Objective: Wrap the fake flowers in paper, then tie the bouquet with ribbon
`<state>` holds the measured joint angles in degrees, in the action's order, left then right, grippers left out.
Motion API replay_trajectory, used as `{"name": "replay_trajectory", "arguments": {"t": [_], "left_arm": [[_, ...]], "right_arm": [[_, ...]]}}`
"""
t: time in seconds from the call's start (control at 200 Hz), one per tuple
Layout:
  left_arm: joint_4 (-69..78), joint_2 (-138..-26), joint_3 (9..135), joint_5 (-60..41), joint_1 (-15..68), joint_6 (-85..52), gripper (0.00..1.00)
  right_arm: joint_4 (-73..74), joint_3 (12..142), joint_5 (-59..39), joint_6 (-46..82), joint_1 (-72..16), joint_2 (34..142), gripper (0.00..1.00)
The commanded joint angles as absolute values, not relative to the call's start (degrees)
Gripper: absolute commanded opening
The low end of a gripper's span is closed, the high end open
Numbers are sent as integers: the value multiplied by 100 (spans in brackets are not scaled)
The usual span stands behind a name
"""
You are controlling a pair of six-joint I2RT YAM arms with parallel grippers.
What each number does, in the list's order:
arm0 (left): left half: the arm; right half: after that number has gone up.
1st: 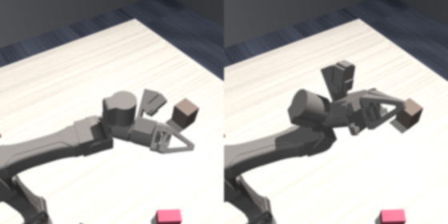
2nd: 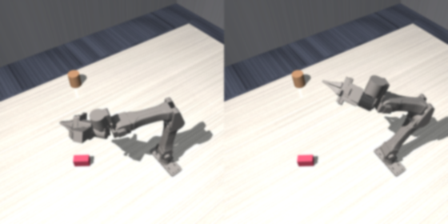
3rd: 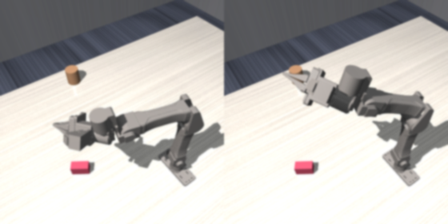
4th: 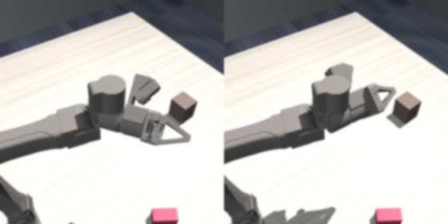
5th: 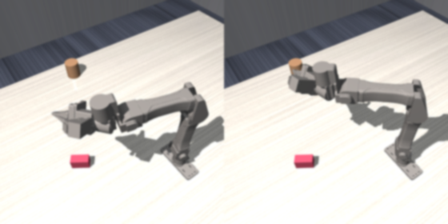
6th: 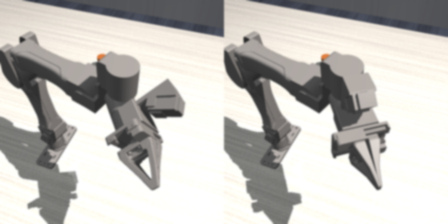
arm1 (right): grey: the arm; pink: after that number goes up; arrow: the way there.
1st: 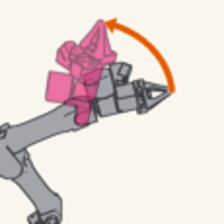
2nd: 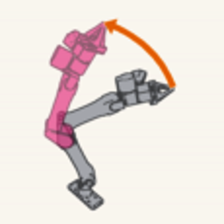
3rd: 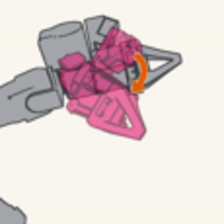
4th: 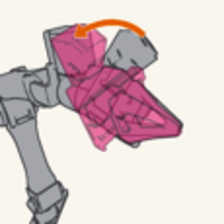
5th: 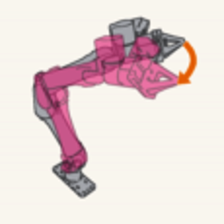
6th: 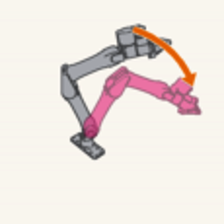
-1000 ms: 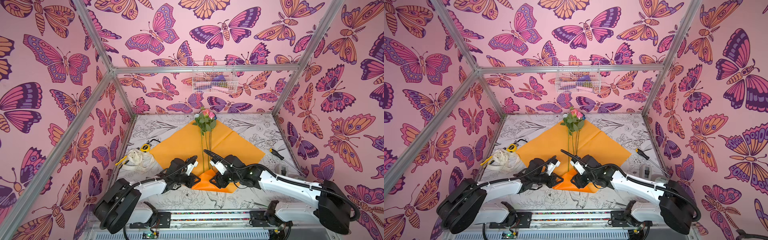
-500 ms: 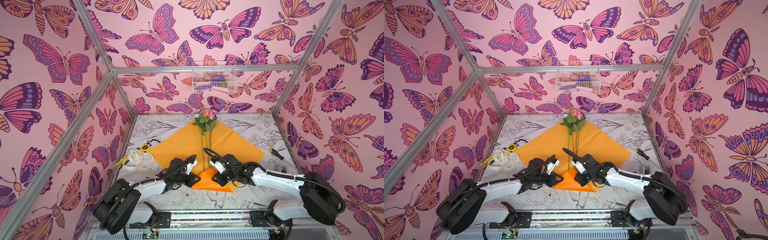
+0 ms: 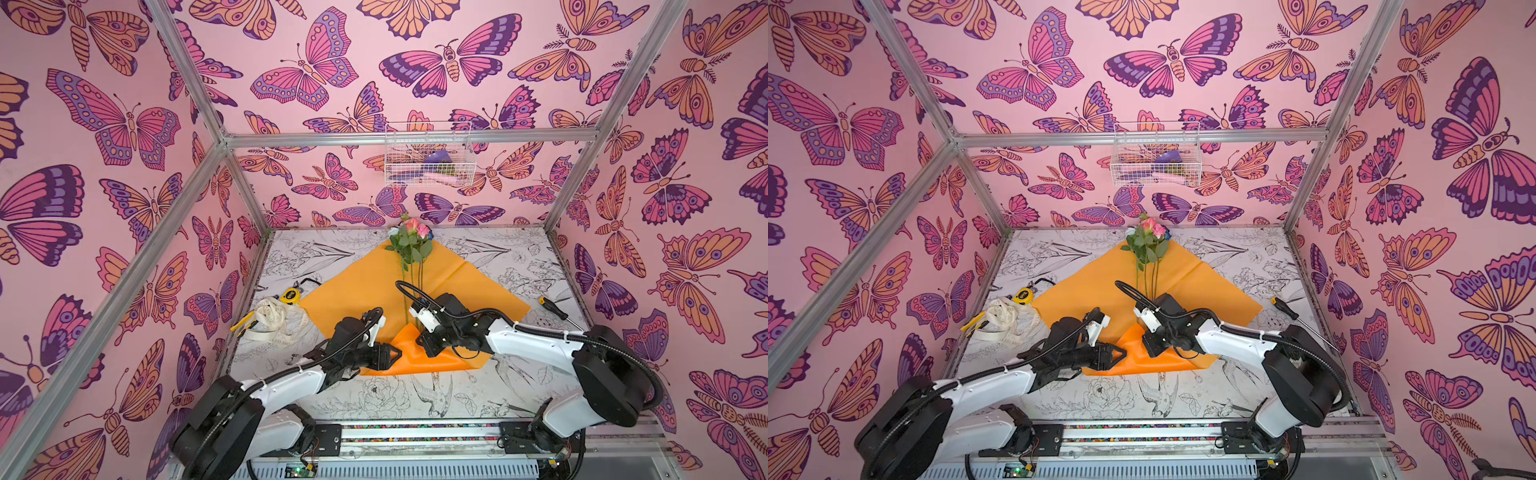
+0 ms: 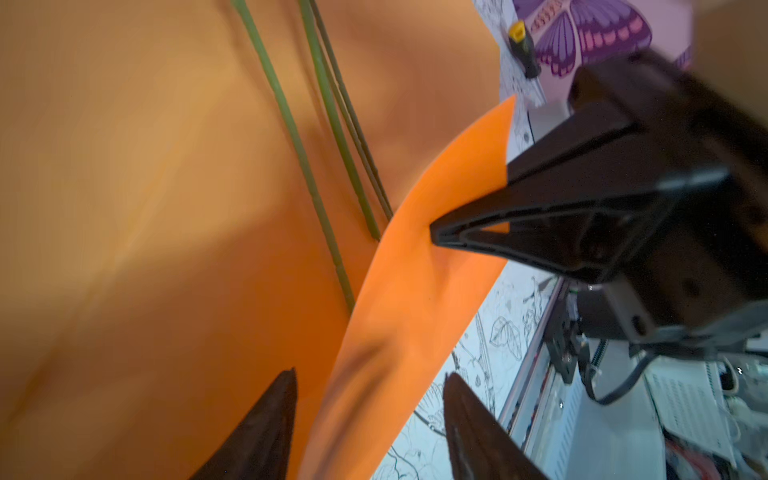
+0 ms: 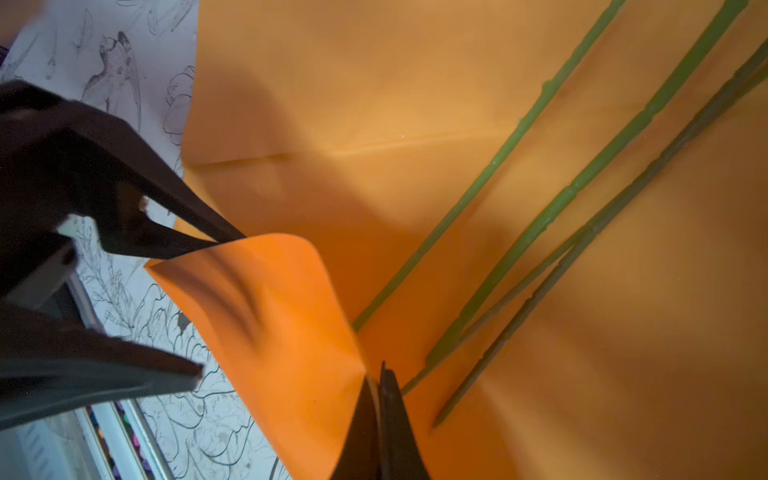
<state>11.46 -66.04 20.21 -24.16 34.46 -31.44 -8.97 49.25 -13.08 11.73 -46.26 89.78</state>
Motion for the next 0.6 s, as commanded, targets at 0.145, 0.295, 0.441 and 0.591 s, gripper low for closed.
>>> {"name": "replay_trajectory", "arguments": {"t": [0.145, 0.295, 0.441, 0.591], "left_arm": [[-169, -5393, 1942, -920, 3418, -3523, 82], [-532, -5068, 2028, -671, 3413, -3456, 89], [-575, -5123, 2128, -712, 3413, -3434, 89], [-556, -5284, 2252, -798, 3410, -3439, 86]], "right_arm": [[-1020, 5174, -1232, 1060, -4359, 9330, 0], [-1061, 5361, -1217, 1025, -4264, 9509, 0], [-1140, 5590, -1204, 922, -4209, 9724, 0], [-1175, 5777, -1237, 836, -4137, 9908, 0]]}}
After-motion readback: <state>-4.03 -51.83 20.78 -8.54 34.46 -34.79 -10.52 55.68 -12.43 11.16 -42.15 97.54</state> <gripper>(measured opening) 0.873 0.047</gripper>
